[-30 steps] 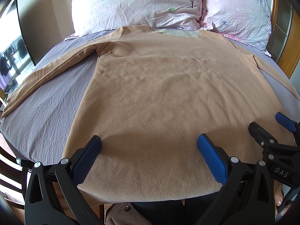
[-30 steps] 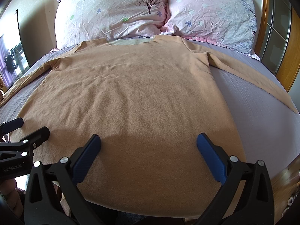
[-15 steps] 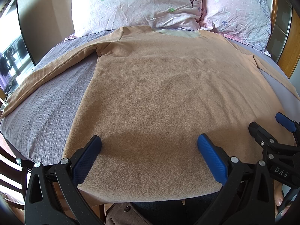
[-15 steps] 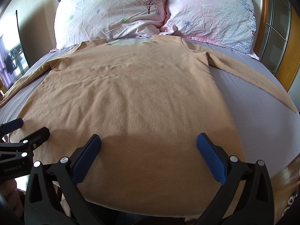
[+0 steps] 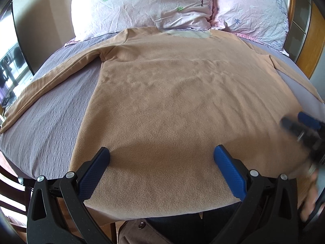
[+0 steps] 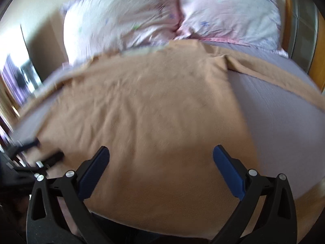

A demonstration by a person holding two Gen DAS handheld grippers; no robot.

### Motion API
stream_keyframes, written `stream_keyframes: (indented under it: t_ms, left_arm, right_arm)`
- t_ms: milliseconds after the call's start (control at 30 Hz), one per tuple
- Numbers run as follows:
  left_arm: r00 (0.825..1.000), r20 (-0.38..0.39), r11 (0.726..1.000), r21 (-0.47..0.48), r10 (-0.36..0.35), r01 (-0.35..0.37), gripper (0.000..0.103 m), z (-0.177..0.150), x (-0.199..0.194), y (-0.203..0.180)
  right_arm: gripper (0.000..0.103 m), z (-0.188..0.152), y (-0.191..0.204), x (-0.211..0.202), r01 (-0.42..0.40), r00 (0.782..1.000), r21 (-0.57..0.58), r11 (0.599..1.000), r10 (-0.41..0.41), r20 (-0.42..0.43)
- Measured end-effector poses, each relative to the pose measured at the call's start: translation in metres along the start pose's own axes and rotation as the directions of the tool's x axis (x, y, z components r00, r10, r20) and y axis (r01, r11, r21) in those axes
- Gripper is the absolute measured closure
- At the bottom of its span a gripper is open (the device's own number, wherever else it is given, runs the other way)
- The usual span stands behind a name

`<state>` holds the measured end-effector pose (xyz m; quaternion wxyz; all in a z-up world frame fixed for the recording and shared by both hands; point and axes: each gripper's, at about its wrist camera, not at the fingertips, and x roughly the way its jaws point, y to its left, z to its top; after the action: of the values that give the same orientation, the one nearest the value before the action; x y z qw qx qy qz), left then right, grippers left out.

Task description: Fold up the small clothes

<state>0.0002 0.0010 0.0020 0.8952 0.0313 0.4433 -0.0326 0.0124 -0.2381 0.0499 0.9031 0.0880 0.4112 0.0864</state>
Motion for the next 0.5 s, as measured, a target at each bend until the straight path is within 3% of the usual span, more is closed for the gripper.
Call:
stream_keyframes:
  t_ms: [67, 133, 167, 233, 267, 367, 500]
  left_arm:
    - [1.000, -0.004, 1.000, 0.011, -0.011, 0.011, 0.001, 0.002, 0.000, 0.001]
    - [0.999, -0.005, 0.999, 0.010, -0.049, 0.049, 0.001, 0.007, 0.001, 0.005]
    - [0.996, 0.007, 0.996, -0.001, -0.086, 0.086, 0.001, 0.010, 0.001, 0.009]
    - [0.988, 0.043, 0.988, -0.033, -0.151, 0.152, 0.001, 0.017, -0.001, 0.018]
    - [0.982, 0.066, 0.983, -0.051, -0.175, 0.178, 0.001, 0.021, -0.002, 0.023]
    - [0.967, 0.147, 0.971, -0.087, -0.209, 0.223, 0.001, 0.034, -0.004, 0.037]
    - [0.933, 0.215, 0.937, -0.140, -0.288, 0.321, 0.001, 0.048, 0.002, 0.056]
  right_arm:
    - [0.002, 0.023, -0.059, -0.019, 0.008, 0.998, 0.177, 0.984, -0.019, 0.057]
    - [0.009, 0.040, -0.127, -0.037, 0.038, 0.991, 0.376, 0.926, -0.084, 0.106]
    - [0.021, 0.045, -0.164, -0.047, 0.033, 0.986, 0.482, 0.876, -0.108, 0.130]
    - [0.034, 0.050, -0.235, -0.060, 0.033, 0.977, 0.667, 0.744, -0.164, 0.135]
    - [0.037, 0.050, -0.268, -0.066, 0.034, 0.971, 0.740, 0.672, -0.196, 0.134]
    - [0.044, 0.042, -0.334, -0.071, 0.051, 0.955, 0.860, 0.508, -0.277, 0.107]
    - [0.053, 0.029, -0.382, -0.059, 0.013, 0.959, 0.923, 0.384, -0.265, 0.096]
